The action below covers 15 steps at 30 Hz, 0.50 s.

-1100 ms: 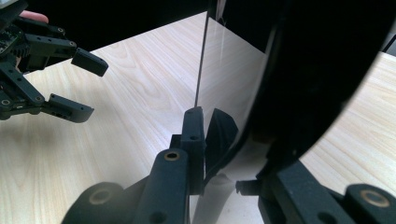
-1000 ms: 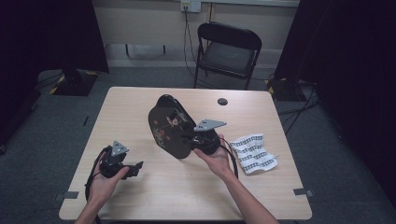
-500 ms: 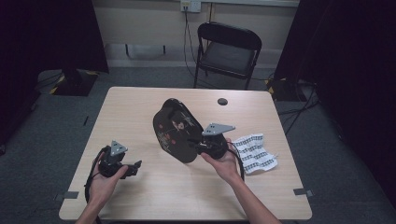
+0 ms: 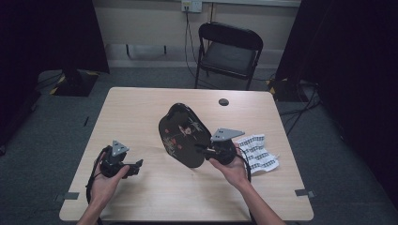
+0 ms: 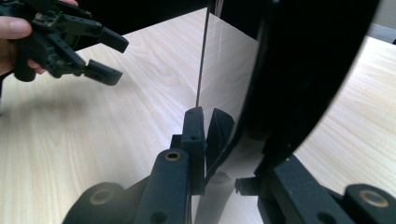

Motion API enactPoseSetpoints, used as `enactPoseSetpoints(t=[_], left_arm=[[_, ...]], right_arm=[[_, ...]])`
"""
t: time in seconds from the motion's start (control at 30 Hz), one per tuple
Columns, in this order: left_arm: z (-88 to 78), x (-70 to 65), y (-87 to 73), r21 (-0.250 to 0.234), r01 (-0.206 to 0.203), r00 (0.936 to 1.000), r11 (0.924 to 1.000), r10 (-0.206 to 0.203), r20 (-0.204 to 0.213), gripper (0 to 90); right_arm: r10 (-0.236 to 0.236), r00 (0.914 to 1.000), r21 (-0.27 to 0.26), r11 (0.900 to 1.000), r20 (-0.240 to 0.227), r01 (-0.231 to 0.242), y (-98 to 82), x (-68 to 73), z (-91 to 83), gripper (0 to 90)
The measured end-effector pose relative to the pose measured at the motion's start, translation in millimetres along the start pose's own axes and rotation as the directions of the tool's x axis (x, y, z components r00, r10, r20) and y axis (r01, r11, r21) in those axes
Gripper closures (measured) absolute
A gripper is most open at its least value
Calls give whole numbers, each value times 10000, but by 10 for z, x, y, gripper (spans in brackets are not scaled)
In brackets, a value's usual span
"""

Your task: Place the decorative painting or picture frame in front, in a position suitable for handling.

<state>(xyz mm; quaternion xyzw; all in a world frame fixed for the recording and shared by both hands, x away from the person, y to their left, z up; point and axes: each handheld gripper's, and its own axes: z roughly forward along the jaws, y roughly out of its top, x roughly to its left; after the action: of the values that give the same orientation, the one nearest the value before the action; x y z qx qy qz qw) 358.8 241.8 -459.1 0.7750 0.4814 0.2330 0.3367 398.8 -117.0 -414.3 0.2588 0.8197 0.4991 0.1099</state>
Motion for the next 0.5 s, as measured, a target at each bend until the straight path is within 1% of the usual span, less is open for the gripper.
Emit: enactPoseSetpoints(t=[0.2, 0.27, 0.33, 0.4, 0.5], left_arm=[[-11, 8, 8, 72, -48, 9999, 10000, 47, 147, 189], [-4, -7, 9, 6, -102, 9998, 9999, 102, 151, 184], [1, -14, 10, 97, -192, 9998, 9998, 191, 111, 177], [15, -23, 6, 94, 1, 9994, 10000, -5, 357, 175], [25, -29, -1, 15, 60, 9995, 10000, -60, 319, 173]], right_arm=[[46, 9997, -49, 10000, -219, -47, -61, 2, -100, 784], [8, 9996, -91, 10000, -285, -11, -83, -1, -123, 786], [11, 9995, -131, 9999, -310, -15, -107, -11, -148, 787], [42, 9995, -155, 9999, -310, -47, -127, -17, -162, 786], [15, 9993, -145, 9999, -368, -20, -140, -15, -201, 787]])
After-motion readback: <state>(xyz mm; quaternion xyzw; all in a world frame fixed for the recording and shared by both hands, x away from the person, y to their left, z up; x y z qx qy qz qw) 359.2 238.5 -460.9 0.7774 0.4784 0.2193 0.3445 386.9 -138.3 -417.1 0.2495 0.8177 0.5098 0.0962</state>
